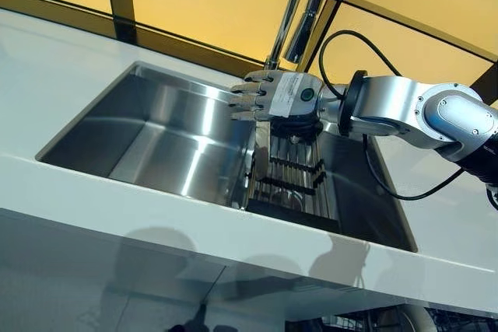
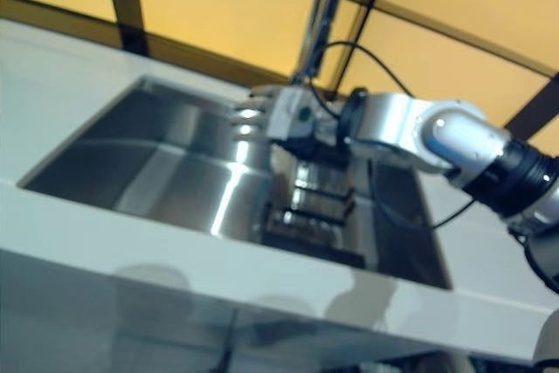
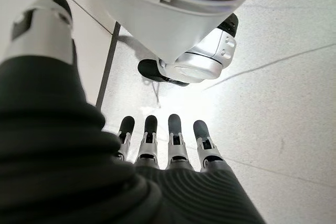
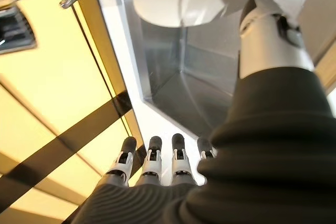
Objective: Take plates into dishwasher
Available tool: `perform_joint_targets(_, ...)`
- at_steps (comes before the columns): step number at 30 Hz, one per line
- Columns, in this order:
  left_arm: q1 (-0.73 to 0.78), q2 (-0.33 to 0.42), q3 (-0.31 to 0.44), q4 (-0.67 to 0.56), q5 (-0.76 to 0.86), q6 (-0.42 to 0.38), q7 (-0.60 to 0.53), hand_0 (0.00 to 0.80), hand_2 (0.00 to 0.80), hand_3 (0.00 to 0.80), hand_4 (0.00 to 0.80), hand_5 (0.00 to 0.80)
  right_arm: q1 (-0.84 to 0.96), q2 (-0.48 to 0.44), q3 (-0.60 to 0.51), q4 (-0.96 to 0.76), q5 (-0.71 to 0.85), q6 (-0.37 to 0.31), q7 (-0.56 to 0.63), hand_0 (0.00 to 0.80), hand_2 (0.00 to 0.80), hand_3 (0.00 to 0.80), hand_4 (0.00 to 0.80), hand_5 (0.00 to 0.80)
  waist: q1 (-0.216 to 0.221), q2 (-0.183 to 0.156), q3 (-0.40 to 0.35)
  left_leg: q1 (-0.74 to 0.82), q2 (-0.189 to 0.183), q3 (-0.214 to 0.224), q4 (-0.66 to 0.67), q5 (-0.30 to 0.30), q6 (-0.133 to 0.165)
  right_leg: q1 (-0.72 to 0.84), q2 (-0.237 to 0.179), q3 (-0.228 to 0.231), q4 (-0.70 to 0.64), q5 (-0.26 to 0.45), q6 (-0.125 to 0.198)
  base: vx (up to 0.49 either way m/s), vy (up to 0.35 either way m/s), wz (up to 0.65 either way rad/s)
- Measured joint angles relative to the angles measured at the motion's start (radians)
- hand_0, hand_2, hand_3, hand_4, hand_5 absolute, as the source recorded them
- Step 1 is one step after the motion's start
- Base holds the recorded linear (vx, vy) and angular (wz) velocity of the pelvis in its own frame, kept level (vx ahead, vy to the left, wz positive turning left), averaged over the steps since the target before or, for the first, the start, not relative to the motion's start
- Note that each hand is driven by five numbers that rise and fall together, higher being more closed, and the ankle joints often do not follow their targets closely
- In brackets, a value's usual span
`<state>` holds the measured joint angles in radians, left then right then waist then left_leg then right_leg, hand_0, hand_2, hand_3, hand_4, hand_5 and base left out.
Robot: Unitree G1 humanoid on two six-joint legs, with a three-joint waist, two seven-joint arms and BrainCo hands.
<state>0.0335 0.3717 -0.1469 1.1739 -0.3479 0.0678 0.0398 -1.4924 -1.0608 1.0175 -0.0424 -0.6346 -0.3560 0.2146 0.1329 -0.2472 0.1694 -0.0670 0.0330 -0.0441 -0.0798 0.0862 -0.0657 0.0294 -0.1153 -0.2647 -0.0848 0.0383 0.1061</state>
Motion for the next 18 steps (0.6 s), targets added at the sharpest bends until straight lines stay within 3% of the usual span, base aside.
perform_joint_targets(8,-0.009,0.001,-0.028,-0.026,-0.04,-0.054,-0.026,0.0,0.0,0.0,0.0,0.0,0.001,0.003,0.02,0.006,-0.001,0.009,0.01,0.0,0.0,0.0,0.0,0.0,0.011,0.013,0.03,-0.027,0.004,-0.012,0.001,0.009,-0.005,-0.02,0.007,0.0,0.0,0.0,0.0,-0.046,-0.006,0.04)
perform_joint_targets(18,-0.023,0.003,-0.029,-0.049,-0.105,-0.065,-0.041,0.0,0.0,0.0,0.0,0.0,-0.001,0.028,0.056,0.018,-0.017,0.029,0.018,0.0,0.0,0.0,0.0,0.0,0.023,0.025,0.078,-0.066,0.005,-0.016,0.005,0.016,-0.006,-0.054,0.009,-0.001,0.0,0.0,0.0,-0.034,0.003,0.02)
